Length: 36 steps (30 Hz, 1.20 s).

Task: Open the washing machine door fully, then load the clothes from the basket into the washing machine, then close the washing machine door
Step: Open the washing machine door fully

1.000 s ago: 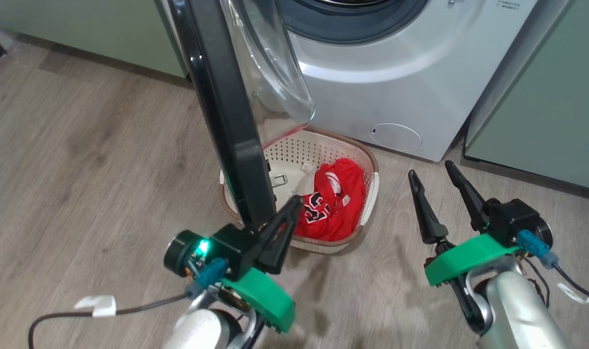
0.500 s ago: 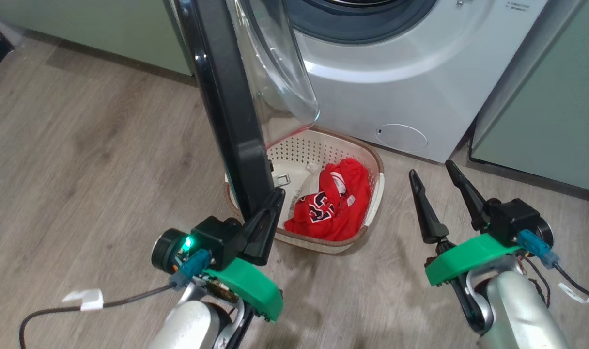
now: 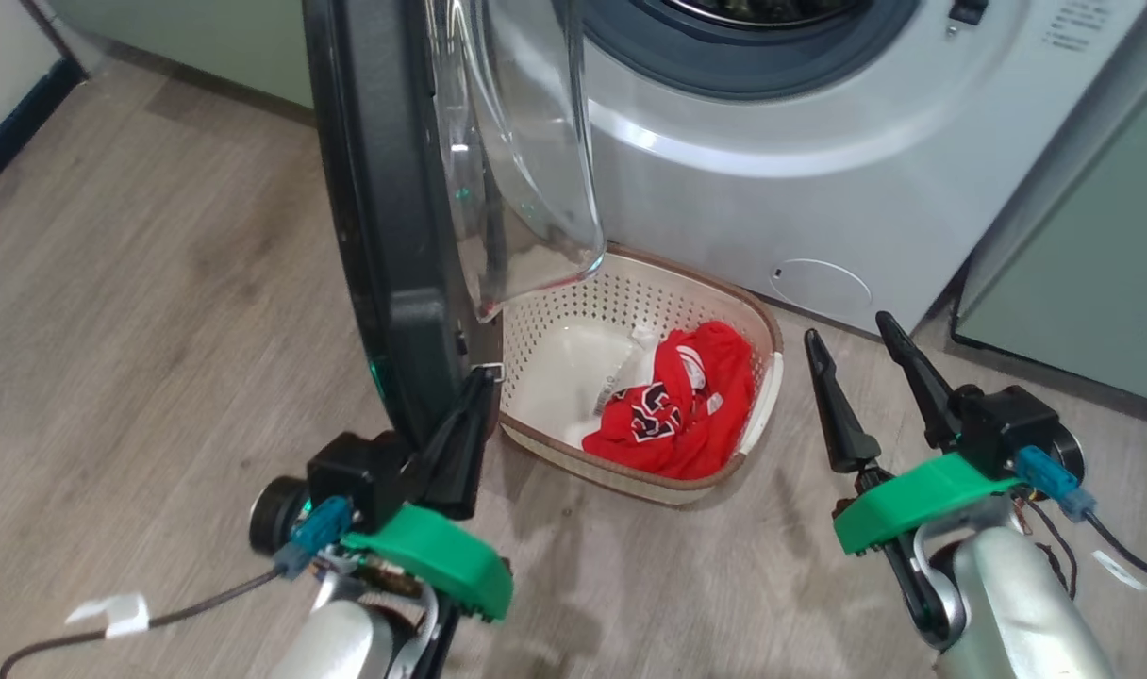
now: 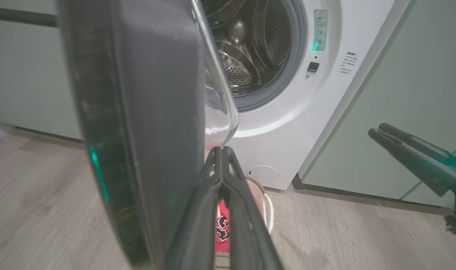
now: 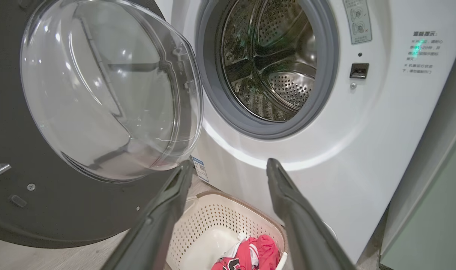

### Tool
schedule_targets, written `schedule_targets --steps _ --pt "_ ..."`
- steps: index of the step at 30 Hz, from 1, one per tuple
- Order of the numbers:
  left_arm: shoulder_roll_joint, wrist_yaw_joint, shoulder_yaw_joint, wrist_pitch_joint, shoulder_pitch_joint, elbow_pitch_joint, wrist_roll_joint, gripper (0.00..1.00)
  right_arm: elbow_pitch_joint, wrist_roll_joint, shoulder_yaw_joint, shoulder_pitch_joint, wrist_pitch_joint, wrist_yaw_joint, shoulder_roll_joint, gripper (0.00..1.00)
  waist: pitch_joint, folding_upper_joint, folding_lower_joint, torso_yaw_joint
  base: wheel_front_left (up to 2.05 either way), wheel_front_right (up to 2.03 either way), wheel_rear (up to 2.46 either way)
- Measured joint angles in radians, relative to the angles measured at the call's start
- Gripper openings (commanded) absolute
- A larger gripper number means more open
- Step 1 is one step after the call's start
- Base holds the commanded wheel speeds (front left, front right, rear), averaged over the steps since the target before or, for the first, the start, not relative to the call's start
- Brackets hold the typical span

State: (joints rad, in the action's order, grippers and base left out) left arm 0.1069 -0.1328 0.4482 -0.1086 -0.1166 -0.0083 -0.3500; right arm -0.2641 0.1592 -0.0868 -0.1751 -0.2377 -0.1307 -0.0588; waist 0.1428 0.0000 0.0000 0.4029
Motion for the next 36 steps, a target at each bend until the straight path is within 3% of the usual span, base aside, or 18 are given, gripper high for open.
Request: schedule_targets --steps 13,24,36 --pt "0.048 -0.039 -0.094 -0.026 0.062 0.0 -0.04 0.0 0.0 -0.001 0.002 0.001 0.007 0.0 0.0 1.0 -0.023 0.0 0.0 0.053 0.0 0.0 0.0" --pt "0.076 -0.052 -0.218 -0.084 0.043 0.098 -0.105 0.0 0.009 -0.004 -0.003 0.001 0.019 0.0 0.0 1.0 -0.011 0.0 0.0 0.043 0.0 0.0 0.0" --pt "0.093 -0.021 -0.387 -0.139 -0.104 0.298 -0.179 0.0 0.038 -0.03 0.009 -0.002 0.045 0.0 0.0 1.0 0.046 0.0 0.0 0.013 0.0 0.0 0.0"
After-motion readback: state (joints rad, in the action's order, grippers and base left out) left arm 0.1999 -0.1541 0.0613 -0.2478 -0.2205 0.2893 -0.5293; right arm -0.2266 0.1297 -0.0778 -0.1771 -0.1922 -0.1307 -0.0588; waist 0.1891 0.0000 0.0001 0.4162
